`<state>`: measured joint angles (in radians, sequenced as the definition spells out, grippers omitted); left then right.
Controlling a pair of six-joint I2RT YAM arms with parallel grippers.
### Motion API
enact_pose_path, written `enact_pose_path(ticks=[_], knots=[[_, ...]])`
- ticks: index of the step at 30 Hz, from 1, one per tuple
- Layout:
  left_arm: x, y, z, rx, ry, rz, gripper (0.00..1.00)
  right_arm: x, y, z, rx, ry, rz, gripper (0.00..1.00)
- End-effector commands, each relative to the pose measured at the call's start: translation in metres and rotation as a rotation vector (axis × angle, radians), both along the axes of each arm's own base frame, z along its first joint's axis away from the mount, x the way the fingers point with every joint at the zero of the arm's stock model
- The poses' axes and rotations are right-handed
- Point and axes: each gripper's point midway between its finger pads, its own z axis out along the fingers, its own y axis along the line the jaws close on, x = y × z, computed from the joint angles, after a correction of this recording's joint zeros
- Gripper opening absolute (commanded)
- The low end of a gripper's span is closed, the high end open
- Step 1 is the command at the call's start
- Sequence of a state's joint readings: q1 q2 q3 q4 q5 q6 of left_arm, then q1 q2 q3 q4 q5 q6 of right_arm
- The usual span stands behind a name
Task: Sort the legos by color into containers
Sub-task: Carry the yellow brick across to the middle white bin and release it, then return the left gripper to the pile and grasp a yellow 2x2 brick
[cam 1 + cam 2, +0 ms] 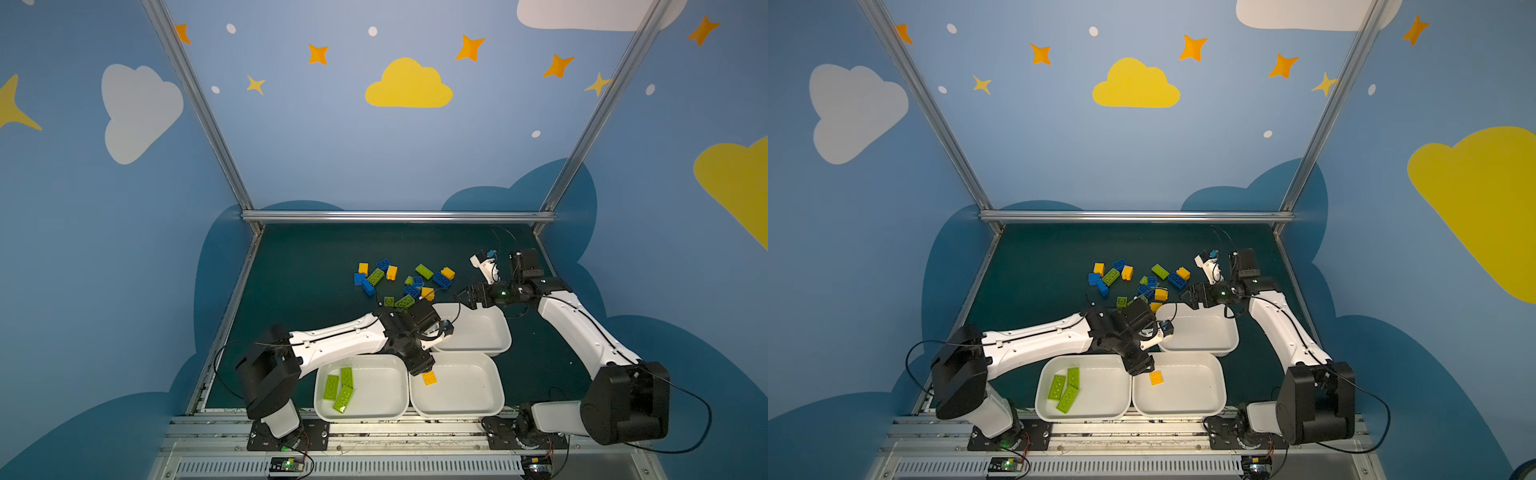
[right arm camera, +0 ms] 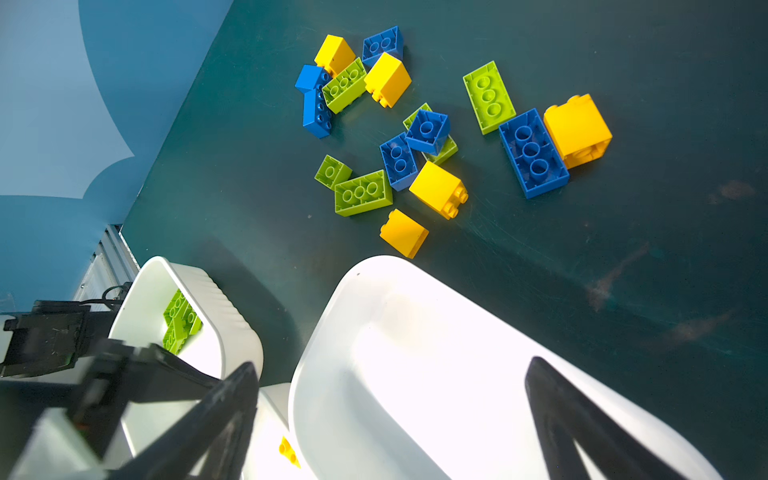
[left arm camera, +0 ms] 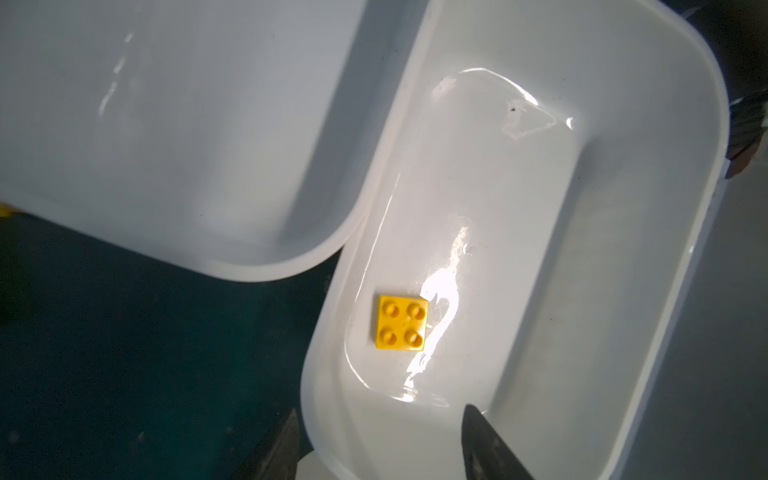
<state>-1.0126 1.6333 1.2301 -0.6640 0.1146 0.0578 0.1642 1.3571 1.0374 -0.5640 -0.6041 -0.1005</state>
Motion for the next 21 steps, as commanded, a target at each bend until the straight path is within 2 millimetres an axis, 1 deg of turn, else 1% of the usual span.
enact_pose_path(ticks=[1,2,4,7,10,12,16,19,21], knots=[[0.034,0.029,0.032,0.01,-0.066,0.135,0.64,0.0,0.0,0.008,0.022,-0.018,-0.01,0.99],[0.046,0.038,0.035,0.009,-0.071,0.182,0.64,0.001,0.001,0.009,0.03,-0.017,-0.011,0.99],[0.08,0.062,0.037,0.019,-0.085,0.301,0.65,0.003,0.003,0.011,0.048,-0.017,-0.011,0.99],[0.126,0.099,0.035,0.07,-0.127,0.448,0.65,0.006,0.005,0.016,0.059,-0.028,-0.014,0.99],[0.167,0.129,0.032,0.087,-0.154,0.579,0.65,0.008,0.007,0.019,0.068,-0.032,-0.012,0.99],[0.186,0.145,0.026,0.111,-0.158,0.649,0.65,0.009,0.008,0.019,0.068,-0.028,-0.012,0.99],[0.216,0.176,0.01,0.108,-0.118,0.802,0.66,0.009,0.009,0.017,0.065,-0.027,-0.012,0.99],[0.237,0.188,0.002,0.074,-0.096,0.919,0.66,0.009,0.01,0.013,0.063,-0.017,-0.012,0.99],[0.251,0.189,-0.004,0.055,-0.089,0.965,0.67,0.01,0.01,0.011,0.063,-0.011,-0.011,0.99]])
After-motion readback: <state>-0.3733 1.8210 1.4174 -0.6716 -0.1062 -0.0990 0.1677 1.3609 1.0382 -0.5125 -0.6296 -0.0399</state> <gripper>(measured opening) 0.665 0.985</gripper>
